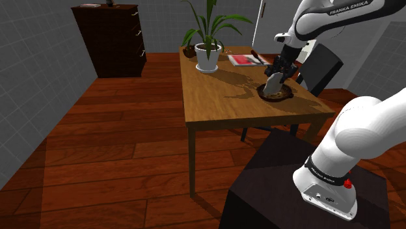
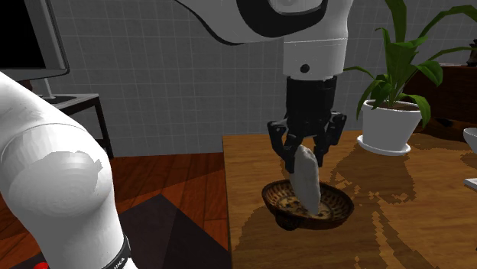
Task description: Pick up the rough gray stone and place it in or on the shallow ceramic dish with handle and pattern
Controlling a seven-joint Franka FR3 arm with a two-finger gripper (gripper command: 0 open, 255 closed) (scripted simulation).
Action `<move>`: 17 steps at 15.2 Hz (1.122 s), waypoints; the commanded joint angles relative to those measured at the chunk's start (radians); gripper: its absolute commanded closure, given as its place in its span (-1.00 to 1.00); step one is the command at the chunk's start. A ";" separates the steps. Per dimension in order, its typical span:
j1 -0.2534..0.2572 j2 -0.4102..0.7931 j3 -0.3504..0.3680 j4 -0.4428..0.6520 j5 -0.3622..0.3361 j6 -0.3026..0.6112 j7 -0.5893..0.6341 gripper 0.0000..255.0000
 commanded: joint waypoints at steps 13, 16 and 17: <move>-0.002 -0.026 0.022 0.041 0.008 -0.073 0.001 -1.00; -0.003 -0.044 0.041 0.087 0.017 -0.138 0.001 -1.00; -0.003 -0.044 0.041 0.087 0.017 -0.138 0.001 -1.00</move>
